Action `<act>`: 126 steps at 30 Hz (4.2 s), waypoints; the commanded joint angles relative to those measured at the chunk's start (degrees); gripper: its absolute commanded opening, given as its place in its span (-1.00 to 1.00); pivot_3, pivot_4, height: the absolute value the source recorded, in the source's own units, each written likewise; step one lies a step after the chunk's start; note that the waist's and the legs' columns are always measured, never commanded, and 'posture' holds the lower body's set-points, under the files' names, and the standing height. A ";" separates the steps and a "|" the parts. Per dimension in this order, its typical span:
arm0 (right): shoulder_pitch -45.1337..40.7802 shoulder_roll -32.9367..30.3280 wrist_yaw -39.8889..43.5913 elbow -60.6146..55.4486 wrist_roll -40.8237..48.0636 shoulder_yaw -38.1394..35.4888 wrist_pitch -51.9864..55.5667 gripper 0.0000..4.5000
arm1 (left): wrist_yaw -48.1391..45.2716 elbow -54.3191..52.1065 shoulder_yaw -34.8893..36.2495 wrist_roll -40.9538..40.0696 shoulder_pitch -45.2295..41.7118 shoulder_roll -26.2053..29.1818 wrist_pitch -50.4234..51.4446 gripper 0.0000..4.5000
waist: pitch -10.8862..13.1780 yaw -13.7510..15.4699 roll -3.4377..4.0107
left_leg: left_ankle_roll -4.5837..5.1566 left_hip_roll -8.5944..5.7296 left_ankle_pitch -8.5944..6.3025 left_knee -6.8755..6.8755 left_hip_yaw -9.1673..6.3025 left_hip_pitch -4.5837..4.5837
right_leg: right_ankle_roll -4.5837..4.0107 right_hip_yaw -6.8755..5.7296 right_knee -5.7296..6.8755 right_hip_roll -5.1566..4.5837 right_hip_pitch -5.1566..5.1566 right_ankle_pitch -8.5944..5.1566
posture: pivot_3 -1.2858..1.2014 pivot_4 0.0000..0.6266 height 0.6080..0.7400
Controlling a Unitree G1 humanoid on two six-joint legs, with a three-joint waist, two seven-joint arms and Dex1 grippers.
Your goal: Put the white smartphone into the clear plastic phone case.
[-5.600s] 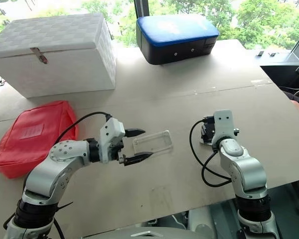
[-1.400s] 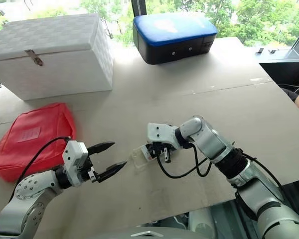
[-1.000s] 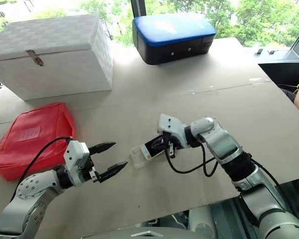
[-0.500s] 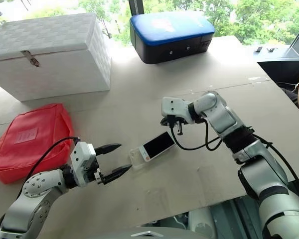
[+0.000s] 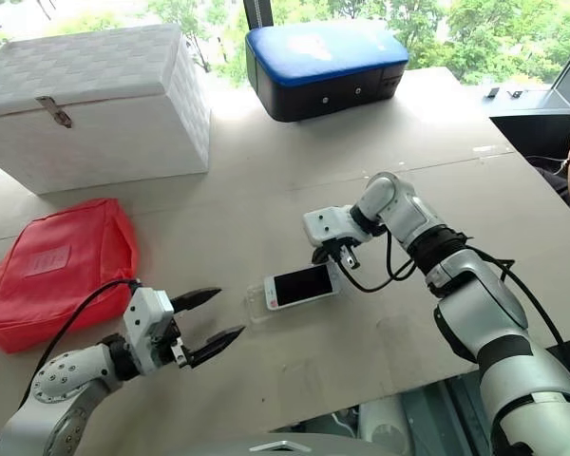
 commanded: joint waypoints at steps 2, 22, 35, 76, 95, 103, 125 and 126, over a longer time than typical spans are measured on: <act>-0.84 -0.32 0.45 -9.70 6.46 -7.45 6.71 -0.99 | 0.29 -1.61 1.06 -0.27 0.50 -0.14 -1.53 1.00 | 0.02 -0.05 0.02 | 0.02 0.01 -0.01 0.00 0.00 0.00 | 0.00 0.01 0.03 0.00 -0.02 0.00 | 0.03 -0.52 1.00; 18.37 -0.16 -7.01 -19.68 -1.87 6.20 12.76 -0.99 | -2.00 1.29 0.96 -0.67 -1.92 1.15 -1.47 1.00 | -0.55 0.42 0.20 | -0.07 0.38 -0.34 -0.03 0.05 1.04 | 0.01 -0.47 -0.01 -0.05 0.78 -0.04 | 0.03 -0.52 1.00; 14.78 5.51 -7.67 -29.08 14.28 -6.89 26.98 -0.99 | -1.59 0.99 0.80 -0.62 -2.29 0.85 -1.27 1.00 | -0.53 0.77 0.10 | -0.03 0.43 -0.26 -0.03 0.06 0.23 | -0.11 -0.60 0.01 -0.10 0.07 0.00 | 0.03 -0.52 1.00; 19.17 -8.48 1.52 -47.28 15.53 -0.59 30.37 -0.99 | -0.05 -1.48 1.38 -1.08 -0.54 0.96 -0.25 1.00 | -0.34 0.57 0.04 | -0.07 0.44 -0.32 0.03 0.07 -0.06 | -0.24 -0.73 -0.01 -0.04 -0.12 -0.15 | 0.03 -0.52 1.00; 18.70 -9.00 -0.47 -41.54 9.36 2.36 26.34 -0.99 | -6.82 -1.63 6.53 -5.40 3.61 3.86 -0.50 1.00 | -0.32 0.80 0.01 | -0.10 0.50 -0.31 0.05 0.07 -0.01 | -0.24 -0.80 0.02 0.01 -0.09 -0.16 | 0.03 -0.52 1.00; 18.01 -8.13 -0.55 -41.91 11.46 1.16 28.09 -0.99 | -8.85 -0.71 8.42 -6.75 3.59 4.57 -0.39 1.00 | -0.32 0.83 0.00 | -0.09 0.50 -0.31 0.06 0.03 -0.01 | -0.24 -0.83 0.02 0.01 -0.08 -0.16 | 0.03 -0.52 1.00; 15.96 0.25 -8.25 -33.72 10.78 -1.01 27.24 -0.99 | -8.47 -1.80 8.14 -6.28 4.53 3.69 -0.28 1.00 | -0.32 0.82 0.00 | -0.10 0.50 -0.30 0.06 0.05 0.00 | -0.25 -0.81 0.05 0.04 -0.07 -0.16 | 0.03 -0.52 1.00; 16.08 0.38 -8.14 -32.70 9.93 -0.20 26.38 -0.99 | -8.40 -1.85 8.05 -6.21 4.55 3.61 -0.27 1.00 | -0.32 0.87 -0.01 | -0.11 0.49 -0.30 0.06 0.05 -0.02 | -0.25 -0.81 0.04 0.03 -0.08 -0.16 | 0.03 -0.52 1.00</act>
